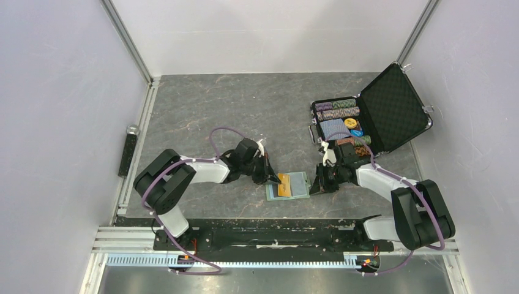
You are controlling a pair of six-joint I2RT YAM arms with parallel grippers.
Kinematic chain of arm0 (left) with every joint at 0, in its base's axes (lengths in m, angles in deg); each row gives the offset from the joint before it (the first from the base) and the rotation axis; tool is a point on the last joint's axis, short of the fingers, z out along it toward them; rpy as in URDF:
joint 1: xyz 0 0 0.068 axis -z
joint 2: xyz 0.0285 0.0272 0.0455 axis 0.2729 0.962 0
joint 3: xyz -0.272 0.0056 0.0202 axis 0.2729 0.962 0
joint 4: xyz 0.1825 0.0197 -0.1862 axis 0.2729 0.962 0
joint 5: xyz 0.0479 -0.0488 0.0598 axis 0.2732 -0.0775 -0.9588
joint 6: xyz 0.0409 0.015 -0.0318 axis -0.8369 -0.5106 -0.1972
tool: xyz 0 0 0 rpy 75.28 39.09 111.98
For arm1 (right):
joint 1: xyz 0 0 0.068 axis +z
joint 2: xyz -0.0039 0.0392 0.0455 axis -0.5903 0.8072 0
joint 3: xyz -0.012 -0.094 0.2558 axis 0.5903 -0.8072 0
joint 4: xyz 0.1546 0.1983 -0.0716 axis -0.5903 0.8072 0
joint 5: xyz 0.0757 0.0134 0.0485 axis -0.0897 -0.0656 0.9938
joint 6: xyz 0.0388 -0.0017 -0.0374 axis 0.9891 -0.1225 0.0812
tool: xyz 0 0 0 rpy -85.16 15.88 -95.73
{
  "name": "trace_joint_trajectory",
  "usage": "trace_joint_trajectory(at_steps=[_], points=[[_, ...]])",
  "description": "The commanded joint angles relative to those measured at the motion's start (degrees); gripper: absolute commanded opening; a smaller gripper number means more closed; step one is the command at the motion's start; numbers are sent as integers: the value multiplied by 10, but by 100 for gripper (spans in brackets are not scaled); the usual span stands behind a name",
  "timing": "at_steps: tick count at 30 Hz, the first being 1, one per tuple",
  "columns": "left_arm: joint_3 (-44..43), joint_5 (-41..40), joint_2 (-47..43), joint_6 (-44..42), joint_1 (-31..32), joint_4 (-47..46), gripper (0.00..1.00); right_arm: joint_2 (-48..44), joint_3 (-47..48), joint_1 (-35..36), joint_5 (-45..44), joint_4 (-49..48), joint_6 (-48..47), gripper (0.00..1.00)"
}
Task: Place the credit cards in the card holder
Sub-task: Insert the credit card into the card holder.
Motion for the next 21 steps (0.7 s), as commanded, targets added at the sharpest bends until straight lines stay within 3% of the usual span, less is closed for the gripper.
trace_joint_trajectory(at_steps=[1, 21], points=[[2, -53, -26, 7, 4, 58, 2, 4, -14, -1, 6, -11, 0, 16], [-13, -31, 6, 25, 12, 20, 2, 0, -39, -2, 32, -33, 15, 14]])
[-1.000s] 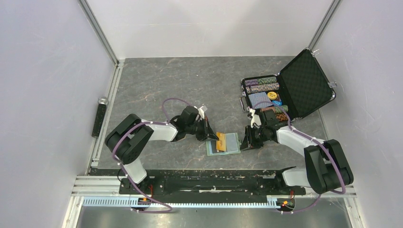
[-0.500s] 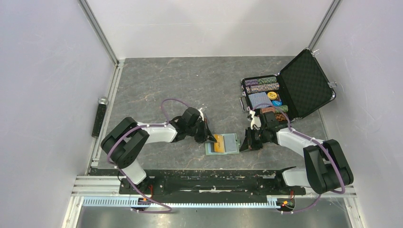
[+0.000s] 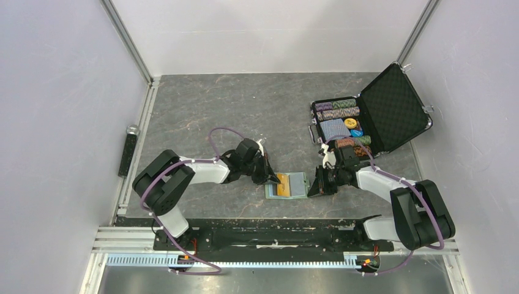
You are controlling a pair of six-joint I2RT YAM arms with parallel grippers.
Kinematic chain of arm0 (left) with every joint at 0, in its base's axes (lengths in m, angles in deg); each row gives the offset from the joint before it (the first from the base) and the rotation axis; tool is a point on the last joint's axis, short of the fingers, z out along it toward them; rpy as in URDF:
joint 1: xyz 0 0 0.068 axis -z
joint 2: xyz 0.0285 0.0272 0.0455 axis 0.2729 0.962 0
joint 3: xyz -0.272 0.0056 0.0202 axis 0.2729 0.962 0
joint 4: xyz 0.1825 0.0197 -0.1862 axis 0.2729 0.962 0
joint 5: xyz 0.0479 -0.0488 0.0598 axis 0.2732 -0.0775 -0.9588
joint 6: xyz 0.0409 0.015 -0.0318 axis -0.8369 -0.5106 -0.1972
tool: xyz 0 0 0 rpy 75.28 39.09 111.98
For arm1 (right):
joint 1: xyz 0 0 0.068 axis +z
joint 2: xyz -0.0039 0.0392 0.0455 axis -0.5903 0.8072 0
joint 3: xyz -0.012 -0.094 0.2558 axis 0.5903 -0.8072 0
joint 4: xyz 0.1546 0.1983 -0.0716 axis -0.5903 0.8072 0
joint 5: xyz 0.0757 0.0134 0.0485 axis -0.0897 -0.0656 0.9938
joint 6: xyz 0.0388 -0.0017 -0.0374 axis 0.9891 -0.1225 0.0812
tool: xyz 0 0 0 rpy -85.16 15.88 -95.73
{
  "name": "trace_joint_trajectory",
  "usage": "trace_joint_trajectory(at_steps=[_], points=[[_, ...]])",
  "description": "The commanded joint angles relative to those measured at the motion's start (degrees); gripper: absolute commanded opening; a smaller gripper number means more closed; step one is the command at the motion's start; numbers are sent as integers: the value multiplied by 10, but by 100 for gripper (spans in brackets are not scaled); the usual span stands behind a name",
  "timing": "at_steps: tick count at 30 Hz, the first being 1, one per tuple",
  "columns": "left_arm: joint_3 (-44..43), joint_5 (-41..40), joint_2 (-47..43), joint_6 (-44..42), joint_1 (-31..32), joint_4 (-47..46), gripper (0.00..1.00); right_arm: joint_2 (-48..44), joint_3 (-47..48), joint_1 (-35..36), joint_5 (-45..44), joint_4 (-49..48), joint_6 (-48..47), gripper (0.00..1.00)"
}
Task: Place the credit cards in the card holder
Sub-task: Insert the credit card into the card holder.
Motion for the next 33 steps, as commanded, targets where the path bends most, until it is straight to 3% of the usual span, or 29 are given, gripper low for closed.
trace_joint_trajectory(at_steps=[1, 13, 33], points=[[-10, 4, 15, 24, 5, -14, 2, 0, -14, -2, -9, -1, -4, 14], [-7, 17, 21, 44, 5, -53, 2, 1, -13, -2, -8, -1, -7, 13], [-35, 14, 65, 32, 10, -25, 2, 6, -6, -1, -4, -1, -7, 14]])
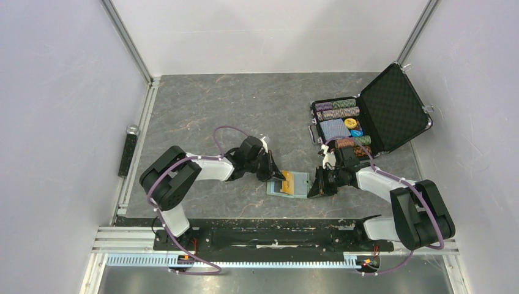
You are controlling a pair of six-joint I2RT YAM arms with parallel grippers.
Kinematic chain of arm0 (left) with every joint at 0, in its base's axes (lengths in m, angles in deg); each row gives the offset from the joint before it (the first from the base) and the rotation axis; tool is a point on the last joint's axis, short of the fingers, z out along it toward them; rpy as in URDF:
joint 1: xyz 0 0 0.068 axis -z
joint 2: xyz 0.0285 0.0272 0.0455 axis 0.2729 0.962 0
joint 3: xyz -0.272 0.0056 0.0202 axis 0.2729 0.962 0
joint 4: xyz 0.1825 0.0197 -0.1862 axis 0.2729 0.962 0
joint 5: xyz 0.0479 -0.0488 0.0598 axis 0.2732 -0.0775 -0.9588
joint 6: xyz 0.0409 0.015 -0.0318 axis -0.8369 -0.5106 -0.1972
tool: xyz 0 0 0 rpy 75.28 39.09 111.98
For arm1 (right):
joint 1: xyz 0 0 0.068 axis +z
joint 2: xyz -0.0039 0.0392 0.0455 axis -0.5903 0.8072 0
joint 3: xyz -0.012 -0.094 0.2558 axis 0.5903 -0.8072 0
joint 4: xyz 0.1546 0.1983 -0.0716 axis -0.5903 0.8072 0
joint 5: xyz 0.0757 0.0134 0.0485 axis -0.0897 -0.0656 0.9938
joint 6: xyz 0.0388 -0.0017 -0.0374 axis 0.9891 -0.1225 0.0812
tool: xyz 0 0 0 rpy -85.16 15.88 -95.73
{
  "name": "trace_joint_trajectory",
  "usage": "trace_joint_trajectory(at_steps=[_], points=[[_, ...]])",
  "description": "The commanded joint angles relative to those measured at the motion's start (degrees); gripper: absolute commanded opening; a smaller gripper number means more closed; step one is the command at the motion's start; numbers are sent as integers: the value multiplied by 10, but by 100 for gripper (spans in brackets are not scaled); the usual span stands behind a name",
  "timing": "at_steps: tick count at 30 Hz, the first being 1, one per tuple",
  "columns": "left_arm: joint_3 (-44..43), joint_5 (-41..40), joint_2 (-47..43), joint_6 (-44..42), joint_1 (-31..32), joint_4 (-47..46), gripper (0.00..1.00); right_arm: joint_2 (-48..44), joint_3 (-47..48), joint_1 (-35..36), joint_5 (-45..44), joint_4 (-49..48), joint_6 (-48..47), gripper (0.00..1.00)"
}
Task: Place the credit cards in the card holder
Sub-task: Insert the credit card into the card holder.
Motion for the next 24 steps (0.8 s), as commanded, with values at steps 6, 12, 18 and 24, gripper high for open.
trace_joint_trajectory(at_steps=[6, 12, 18, 24], points=[[-22, 6, 36, 2, 14, 14, 2, 9, -3, -1, -9, -2, -8, 14], [-26, 10, 42, 2, 16, 14, 2, 11, -3, -1, -7, -3, -7, 14], [-31, -10, 36, -4, 15, 30, 2, 9, -7, -1, -8, -3, -9, 14], [-46, -44, 25, -24, 14, 72, 2, 7, -8, -1, -6, -3, -8, 14]])
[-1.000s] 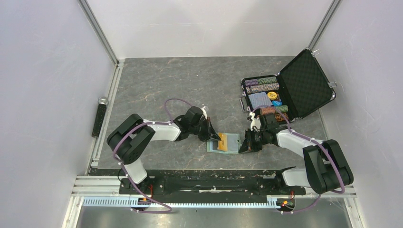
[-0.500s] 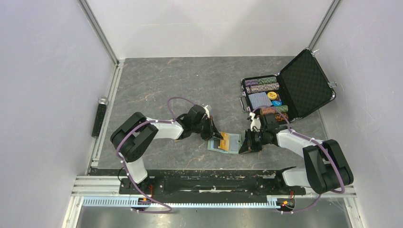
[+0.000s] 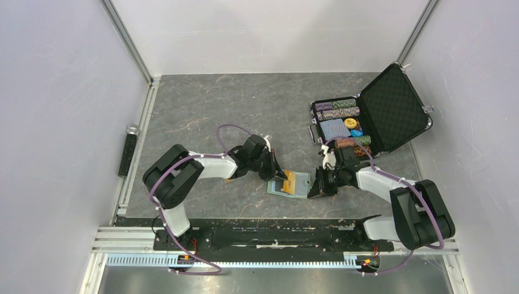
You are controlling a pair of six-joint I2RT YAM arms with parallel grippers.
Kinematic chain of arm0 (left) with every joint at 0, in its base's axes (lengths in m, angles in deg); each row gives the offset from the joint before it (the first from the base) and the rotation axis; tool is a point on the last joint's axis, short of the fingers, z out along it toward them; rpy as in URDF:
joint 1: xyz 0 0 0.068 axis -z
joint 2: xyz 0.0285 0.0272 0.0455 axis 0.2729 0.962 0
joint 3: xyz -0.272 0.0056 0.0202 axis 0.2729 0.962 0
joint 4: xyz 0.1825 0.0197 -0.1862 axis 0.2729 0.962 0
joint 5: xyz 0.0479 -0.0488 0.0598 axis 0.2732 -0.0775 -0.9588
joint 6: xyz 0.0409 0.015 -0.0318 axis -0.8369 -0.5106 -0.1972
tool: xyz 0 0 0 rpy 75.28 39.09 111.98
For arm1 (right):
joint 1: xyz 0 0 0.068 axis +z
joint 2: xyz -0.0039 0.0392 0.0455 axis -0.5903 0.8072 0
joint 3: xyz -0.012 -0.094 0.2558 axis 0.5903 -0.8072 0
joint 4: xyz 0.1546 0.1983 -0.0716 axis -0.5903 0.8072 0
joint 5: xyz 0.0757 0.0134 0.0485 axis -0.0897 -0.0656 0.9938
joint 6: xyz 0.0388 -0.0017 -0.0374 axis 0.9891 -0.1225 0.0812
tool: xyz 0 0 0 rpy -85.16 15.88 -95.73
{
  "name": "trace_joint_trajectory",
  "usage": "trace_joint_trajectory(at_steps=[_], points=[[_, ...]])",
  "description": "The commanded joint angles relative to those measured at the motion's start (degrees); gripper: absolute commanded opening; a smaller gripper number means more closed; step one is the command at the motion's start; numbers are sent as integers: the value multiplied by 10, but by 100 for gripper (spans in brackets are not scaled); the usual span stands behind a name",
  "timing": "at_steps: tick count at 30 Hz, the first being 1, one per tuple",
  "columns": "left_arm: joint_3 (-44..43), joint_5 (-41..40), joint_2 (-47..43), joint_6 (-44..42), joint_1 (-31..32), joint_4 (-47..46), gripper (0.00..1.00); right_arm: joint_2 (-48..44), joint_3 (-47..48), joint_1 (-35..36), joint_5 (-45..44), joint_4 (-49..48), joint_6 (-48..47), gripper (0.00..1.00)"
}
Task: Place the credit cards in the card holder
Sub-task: Insert the credit card into the card holder.
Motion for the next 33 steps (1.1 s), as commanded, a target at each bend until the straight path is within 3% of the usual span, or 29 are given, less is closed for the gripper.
trace_joint_trajectory(at_steps=[1, 13, 20, 33], points=[[-17, -50, 4, -26, 7, 60, 2, 7, -8, -1, -10, -8, -8, 14], [-22, -58, 12, -26, 8, 69, 2, 8, -10, -1, -6, -10, -7, 11], [-11, -51, 16, -14, 16, 55, 2, 9, -11, 0, 17, -20, 7, 1], [-25, -85, 1, -30, 19, 85, 2, 10, -21, -1, 28, -32, 21, 0]])
